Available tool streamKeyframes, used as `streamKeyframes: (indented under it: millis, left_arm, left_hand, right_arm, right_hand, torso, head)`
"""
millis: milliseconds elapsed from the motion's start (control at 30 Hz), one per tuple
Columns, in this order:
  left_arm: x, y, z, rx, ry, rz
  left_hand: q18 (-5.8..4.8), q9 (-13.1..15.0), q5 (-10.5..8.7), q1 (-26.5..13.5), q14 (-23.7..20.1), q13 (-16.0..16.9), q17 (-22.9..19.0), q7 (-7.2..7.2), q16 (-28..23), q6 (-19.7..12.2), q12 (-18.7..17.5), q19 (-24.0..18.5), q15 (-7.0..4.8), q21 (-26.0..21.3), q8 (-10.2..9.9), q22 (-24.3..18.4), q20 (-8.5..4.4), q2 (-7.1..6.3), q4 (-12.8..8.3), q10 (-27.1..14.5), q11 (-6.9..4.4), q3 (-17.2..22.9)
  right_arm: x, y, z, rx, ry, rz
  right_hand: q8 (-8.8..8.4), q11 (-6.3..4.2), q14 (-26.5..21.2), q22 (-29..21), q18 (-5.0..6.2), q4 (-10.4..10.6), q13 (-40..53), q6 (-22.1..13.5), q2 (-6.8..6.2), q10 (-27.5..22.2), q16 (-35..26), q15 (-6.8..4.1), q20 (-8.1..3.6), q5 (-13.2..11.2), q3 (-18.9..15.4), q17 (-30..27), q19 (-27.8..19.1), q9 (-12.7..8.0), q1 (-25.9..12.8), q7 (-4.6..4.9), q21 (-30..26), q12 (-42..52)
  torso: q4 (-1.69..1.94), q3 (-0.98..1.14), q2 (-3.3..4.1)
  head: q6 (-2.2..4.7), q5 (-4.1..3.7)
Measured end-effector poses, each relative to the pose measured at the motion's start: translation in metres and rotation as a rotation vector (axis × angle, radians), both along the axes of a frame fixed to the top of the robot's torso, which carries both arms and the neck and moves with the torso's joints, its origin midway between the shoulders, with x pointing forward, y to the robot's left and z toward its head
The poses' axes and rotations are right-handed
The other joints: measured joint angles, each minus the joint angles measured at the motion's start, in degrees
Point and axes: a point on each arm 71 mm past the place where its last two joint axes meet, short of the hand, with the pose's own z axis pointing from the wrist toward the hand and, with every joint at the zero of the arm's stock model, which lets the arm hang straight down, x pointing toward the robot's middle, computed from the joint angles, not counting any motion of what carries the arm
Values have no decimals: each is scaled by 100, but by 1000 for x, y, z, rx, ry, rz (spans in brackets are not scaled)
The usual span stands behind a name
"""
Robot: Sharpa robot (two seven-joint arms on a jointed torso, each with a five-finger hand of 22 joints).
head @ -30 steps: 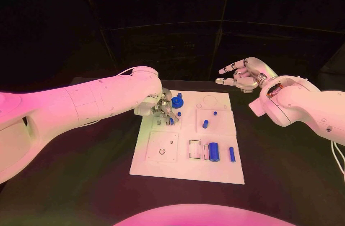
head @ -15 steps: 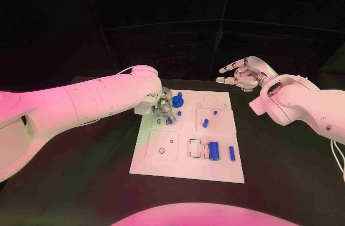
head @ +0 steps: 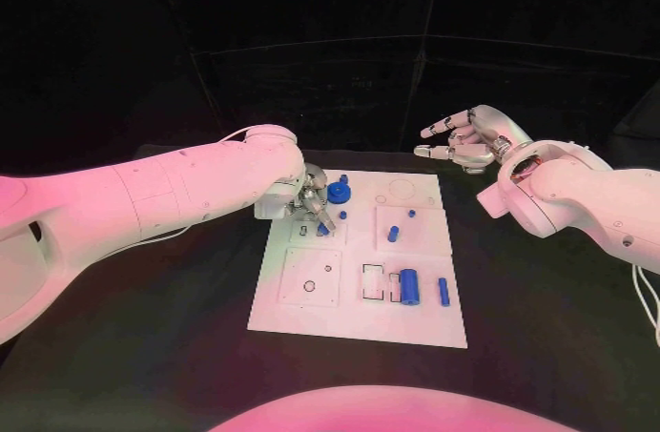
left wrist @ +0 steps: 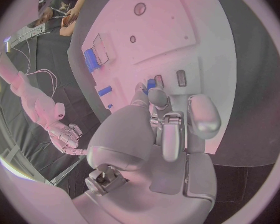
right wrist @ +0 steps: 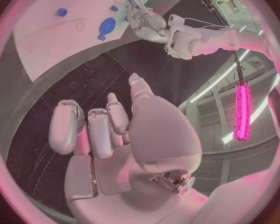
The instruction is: Assemble the parts on the task board
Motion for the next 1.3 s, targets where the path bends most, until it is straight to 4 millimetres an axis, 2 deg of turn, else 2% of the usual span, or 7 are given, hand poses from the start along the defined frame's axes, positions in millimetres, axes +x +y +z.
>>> streamKeyframes:
  millis: [233,400,467,533,800,867,1300]
  left_arm:
    - [-6,11,2,-51,-15,41]
    - [-11,15,6,-105,-45,77]
    - [-14,16,7,-126,-60,91]
    - [-15,19,6,-146,-74,113]
    - [-20,25,-3,-182,-90,165]
    - [-21,26,-6,-187,-91,174]
    - [-21,28,-11,-181,-96,187]
  left_hand:
    - [-1,13,0,-166,0,-25,0,46,0,51,-25,-19,0,27,-80,57,19,45,107,12,30,133]
    - [-1,44,22,-641,0,-68,0,45,0,115,-44,-19,0,48,-134,105,19,-251,-267,68,20,936]
    - [0,65,23,-762,0,-68,0,35,0,125,-44,-19,0,62,-146,127,19,-337,-293,77,27,1128]
    - [0,93,23,-1036,0,-59,0,46,0,176,-44,-19,0,62,-176,163,19,-478,-555,114,22,1704]
    - [-1,165,22,-1319,0,-18,0,35,0,185,-16,2,0,94,-179,209,40,-676,-603,138,9,2261]
    - [-1,236,20,-1548,0,-2,0,17,0,206,14,2,0,94,-179,239,40,-822,-713,177,27,2837]
    - [-1,330,4,-1708,0,16,0,6,0,234,46,2,0,94,-179,261,40,-982,-626,198,27,3200]
  right_arm:
    - [1,-2,0,-1,1,-5]
    - [1,-3,-1,-2,2,-9]
    - [2,-3,-1,-3,2,-10]
    - [2,-4,-1,-3,2,-12]
    - [3,-6,-1,-5,3,-16]
    - [3,-6,-1,-5,3,-17]
    - [3,-6,-1,-6,4,-18]
  right_hand:
    - [0,0,0,-6,0,0,0,0,0,0,0,0,0,26,0,0,0,0,0,0,-10,0]
    - [0,0,0,-10,0,0,-3,0,0,0,0,0,0,28,0,0,0,0,0,0,-21,0]
    - [0,0,0,-10,0,0,-5,0,0,0,0,0,0,28,0,0,0,0,0,0,-21,0]
    - [0,0,0,-10,0,0,-5,0,0,0,0,0,0,28,0,0,0,0,0,0,-21,0]
    - [0,0,0,-9,0,0,-4,0,0,0,0,0,0,28,0,-1,0,0,0,0,-20,0]
    - [0,0,0,-9,0,0,-4,0,0,0,0,0,0,28,0,-1,0,0,0,0,-21,0]
    - [0,0,0,-9,1,0,-3,0,0,0,0,0,0,28,0,-1,0,0,0,0,-20,0]
  torso:
    - [8,10,-5]
    - [8,9,-5]
    - [8,6,-4]
    - [8,5,-4]
    - [26,4,-15]
    - [33,5,-18]
    - [38,13,-23]
  head:
    - [-9,12]
    - [-9,22]
    - [-9,26]
    - [-17,34]
    - [-49,44]
    - [-54,45]
    - [-67,59]
